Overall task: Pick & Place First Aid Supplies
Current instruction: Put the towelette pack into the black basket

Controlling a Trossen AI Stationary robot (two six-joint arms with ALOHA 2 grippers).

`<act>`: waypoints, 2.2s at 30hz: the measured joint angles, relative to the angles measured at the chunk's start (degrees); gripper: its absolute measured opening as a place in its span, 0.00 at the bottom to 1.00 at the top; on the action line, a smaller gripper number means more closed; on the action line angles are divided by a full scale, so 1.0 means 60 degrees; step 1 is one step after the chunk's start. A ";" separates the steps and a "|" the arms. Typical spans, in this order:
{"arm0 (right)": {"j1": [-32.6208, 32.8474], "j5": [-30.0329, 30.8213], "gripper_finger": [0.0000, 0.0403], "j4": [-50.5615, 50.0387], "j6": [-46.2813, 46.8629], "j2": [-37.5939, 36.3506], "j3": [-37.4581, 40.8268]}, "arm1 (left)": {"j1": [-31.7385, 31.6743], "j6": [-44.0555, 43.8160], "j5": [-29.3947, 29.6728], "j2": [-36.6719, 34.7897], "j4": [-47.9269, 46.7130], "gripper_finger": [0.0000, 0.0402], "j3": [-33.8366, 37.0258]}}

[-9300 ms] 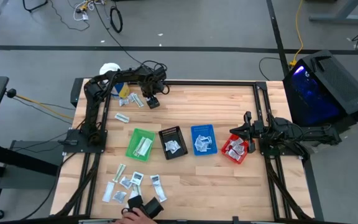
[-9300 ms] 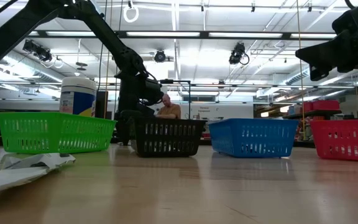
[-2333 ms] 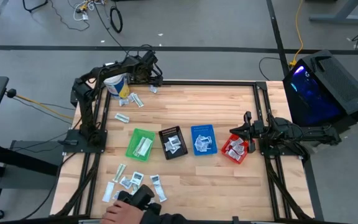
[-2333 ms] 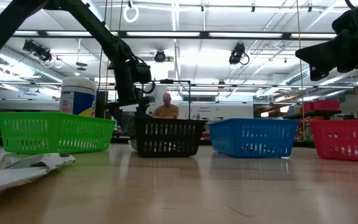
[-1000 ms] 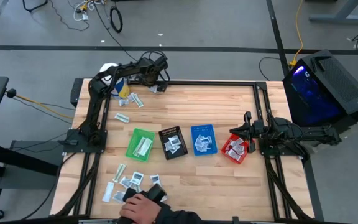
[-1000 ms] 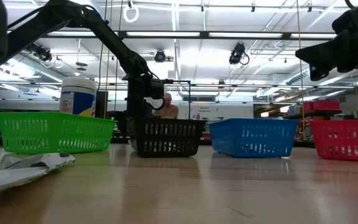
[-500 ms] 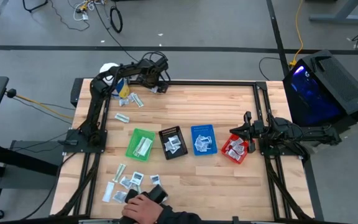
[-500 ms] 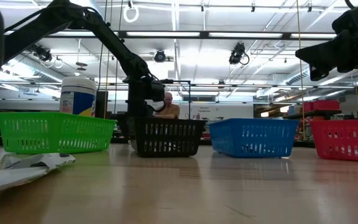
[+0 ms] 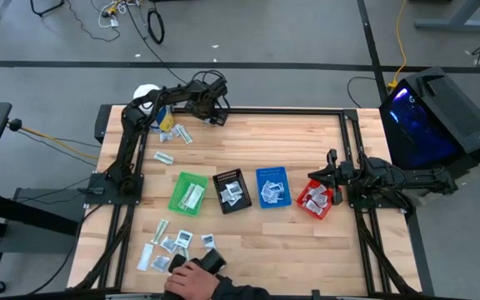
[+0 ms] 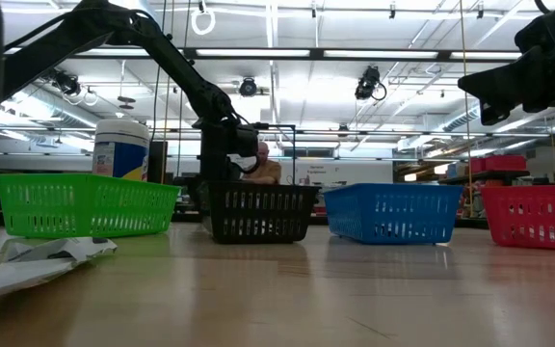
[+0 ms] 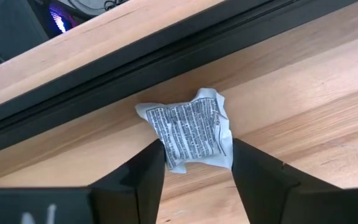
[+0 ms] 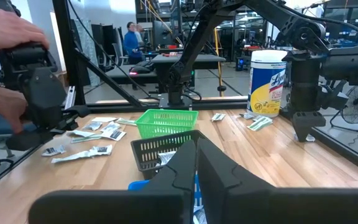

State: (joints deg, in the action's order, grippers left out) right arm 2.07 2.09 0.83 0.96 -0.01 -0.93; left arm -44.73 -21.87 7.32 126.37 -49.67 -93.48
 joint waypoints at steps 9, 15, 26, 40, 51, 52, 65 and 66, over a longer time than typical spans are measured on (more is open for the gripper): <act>-0.0001 0.0000 0.06 -0.0002 0.0002 0.0000 0.0002 | 0.0047 -0.0004 -0.0006 0.0000 -0.0031 0.46 -0.0001; -0.0001 0.0000 0.06 0.0001 -0.0001 0.0000 -0.0001 | 0.0055 0.0007 -0.0008 0.0044 -0.0717 0.46 -0.0391; -0.0001 -0.0004 0.06 -0.0002 -0.0001 0.0000 -0.0001 | 0.0126 0.0022 0.0087 0.0036 -0.2246 0.46 -0.1909; -0.0001 0.0000 0.06 0.0001 0.0000 0.0000 -0.0001 | 0.1353 0.0364 0.0369 0.0007 -0.4320 0.46 -0.4108; -0.0001 0.0000 0.06 -0.0002 -0.0001 0.0000 0.0000 | 0.2933 0.0328 0.0491 0.0004 -0.4598 0.46 -0.5746; -0.0001 0.0000 0.06 0.0001 0.0002 0.0000 0.0003 | 0.3053 0.0328 0.0495 -0.0007 -0.4615 0.46 -0.5890; -0.0001 0.0000 0.06 0.0001 0.0002 0.0000 0.0000 | 0.4097 0.0361 0.0498 -0.0007 -0.5129 0.46 -0.6228; -0.0001 0.0000 0.06 0.0001 0.0000 0.0000 -0.0001 | 0.4162 0.0361 0.0499 -0.0007 -0.5125 0.46 -0.6228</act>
State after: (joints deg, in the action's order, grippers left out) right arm 2.07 2.09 0.84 0.96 -0.01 -0.93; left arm -19.75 -19.70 10.31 126.32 -80.42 -130.85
